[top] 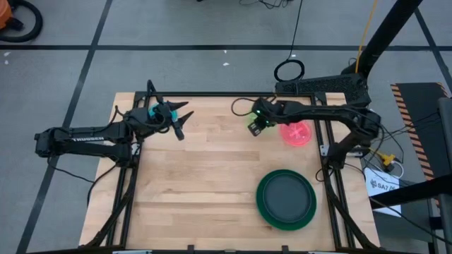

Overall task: Stack plastic plates
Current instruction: Stack the light green plate on top of the dark blue plate

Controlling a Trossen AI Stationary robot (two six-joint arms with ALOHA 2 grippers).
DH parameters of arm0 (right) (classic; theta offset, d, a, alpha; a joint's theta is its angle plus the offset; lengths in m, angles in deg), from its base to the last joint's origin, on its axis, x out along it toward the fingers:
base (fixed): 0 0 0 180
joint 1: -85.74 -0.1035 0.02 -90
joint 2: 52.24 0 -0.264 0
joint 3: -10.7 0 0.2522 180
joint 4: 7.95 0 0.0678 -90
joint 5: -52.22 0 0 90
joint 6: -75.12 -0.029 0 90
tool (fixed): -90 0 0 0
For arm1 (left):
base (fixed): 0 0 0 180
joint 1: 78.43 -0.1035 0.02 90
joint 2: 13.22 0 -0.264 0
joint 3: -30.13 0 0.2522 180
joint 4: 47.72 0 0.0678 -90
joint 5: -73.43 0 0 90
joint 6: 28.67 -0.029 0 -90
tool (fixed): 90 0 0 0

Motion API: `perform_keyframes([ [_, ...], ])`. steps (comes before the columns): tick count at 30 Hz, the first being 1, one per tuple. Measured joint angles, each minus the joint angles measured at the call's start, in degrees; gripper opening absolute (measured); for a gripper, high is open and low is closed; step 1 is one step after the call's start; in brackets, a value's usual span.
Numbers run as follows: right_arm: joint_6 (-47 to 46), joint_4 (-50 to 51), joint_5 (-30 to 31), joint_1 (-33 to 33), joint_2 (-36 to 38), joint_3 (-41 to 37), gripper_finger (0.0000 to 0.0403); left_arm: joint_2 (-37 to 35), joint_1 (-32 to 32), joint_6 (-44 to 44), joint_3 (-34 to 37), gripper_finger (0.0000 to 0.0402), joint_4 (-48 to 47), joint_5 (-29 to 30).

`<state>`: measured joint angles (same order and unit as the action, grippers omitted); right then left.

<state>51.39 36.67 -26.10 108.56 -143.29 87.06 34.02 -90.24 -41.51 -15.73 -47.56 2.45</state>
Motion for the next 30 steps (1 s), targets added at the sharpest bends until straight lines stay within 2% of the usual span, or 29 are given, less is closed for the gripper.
perform_keyframes([
  [7,0.9,5.3,0.0,0.1,-8.9,8.0,0.0147,0.0,0.0,0.0,0.0,0.02,-0.8,0.1],
  [13,1.1,5.8,-0.3,0.1,-13.9,10.1,0.0173,0.0,0.0,0.0,0.0,0.02,-1.8,0.1],
  [30,1.7,3.6,-1.6,0.1,-18.7,10.1,0.0169,0.0,0.0,0.0,0.0,0.02,-2.1,0.1],
])
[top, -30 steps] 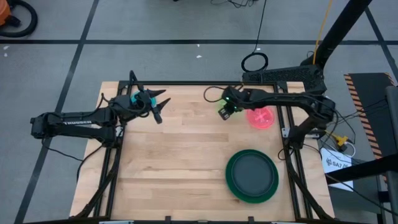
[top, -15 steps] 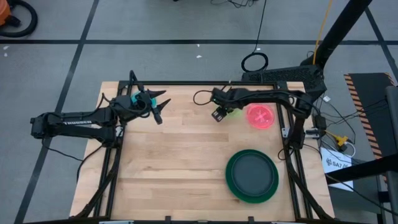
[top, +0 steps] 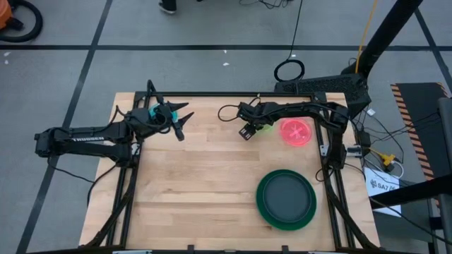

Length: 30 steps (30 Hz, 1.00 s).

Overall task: Stack plastic plates
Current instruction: Stack the light green plate on top of the dark blue plate

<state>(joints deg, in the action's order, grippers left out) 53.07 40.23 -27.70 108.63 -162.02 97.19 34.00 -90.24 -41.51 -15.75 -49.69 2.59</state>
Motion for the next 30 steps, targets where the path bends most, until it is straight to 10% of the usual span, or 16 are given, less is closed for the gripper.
perform_keyframes([
  [30,2.0,-4.4,-1.1,-0.1,-2.9,0.1,0.005,0.0,0.0,0.0,0.0,0.02,0.0,0.0],
])
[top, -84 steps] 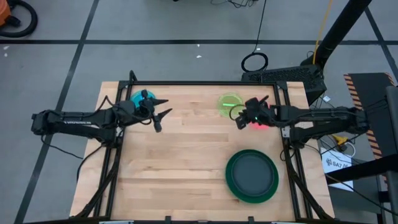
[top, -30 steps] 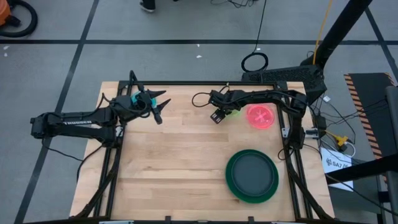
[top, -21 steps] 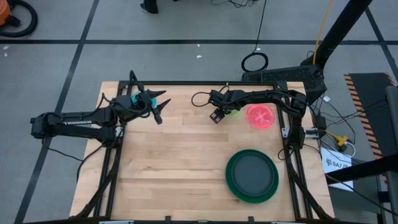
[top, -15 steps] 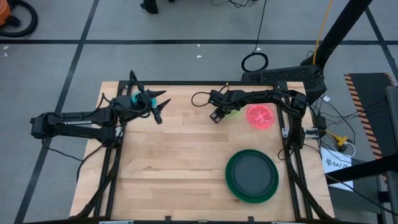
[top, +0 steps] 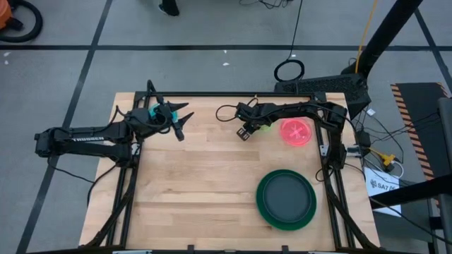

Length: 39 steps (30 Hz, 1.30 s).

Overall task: Stack plastic plates
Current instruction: Stack the light green plate on top of the dark blue plate

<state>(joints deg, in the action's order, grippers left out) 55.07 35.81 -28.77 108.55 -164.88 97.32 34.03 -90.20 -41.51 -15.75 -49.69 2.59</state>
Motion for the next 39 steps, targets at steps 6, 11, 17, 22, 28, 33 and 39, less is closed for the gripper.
perform_keyframes([
  [6,0.1,0.0,0.3,-0.6,0.1,0.0,0.0015,0.0,0.0,0.0,0.0,0.02,0.0,0.0],
  [11,0.3,0.2,0.2,-1.0,1.3,-0.2,0.0004,0.0,0.0,0.0,0.0,0.02,0.0,0.0],
  [17,1.3,0.9,-0.3,-2.0,3.2,-0.3,0.0004,0.0,0.0,0.0,0.0,0.02,0.0,0.0],
  [22,3.5,2.8,-0.2,-3.6,5.8,-0.3,0.0002,0.0,0.0,0.0,0.0,0.02,0.0,0.0],
  [28,5.7,5.8,0.0,-7.1,10.9,-0.3,0.0001,0.0,0.0,0.0,0.0,0.02,0.0,0.0],
  [33,5.8,7.2,0.2,-11.1,16.2,-0.3,0.0001,0.0,0.0,0.5,0.0,0.02,0.0,0.0],
  [39,5.2,11.3,0.2,-18.2,22.6,-0.3,0.0001,0.0,0.0,0.9,0.0,0.02,0.0,0.0],
])
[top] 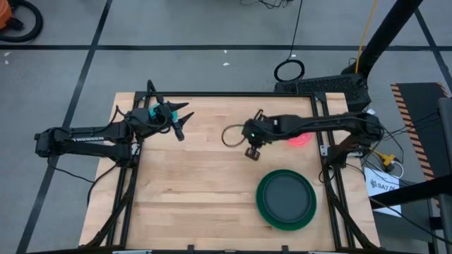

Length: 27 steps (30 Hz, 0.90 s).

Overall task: Stack plastic plates
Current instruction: Stack the light green plate on top of the dark blue plate

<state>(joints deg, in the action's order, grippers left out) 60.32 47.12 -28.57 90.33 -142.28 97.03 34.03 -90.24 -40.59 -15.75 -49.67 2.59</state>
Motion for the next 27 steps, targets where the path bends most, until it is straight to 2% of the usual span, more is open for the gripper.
perform_keyframes([
  [9,-3.4,4.0,1.3,-15.0,6.7,0.0,0.0,0.0,0.1,0.4,0.0,0.02,0.0,0.0],
  [18,-17.5,7.3,1.5,-28.6,7.1,0.1,0.0,0.0,0.1,0.7,0.0,0.02,-0.1,0.0],
  [27,-35.7,8.7,1.3,-38.5,7.1,0.1,0.0,0.0,0.1,1.5,0.0,0.02,-0.1,0.0],
])
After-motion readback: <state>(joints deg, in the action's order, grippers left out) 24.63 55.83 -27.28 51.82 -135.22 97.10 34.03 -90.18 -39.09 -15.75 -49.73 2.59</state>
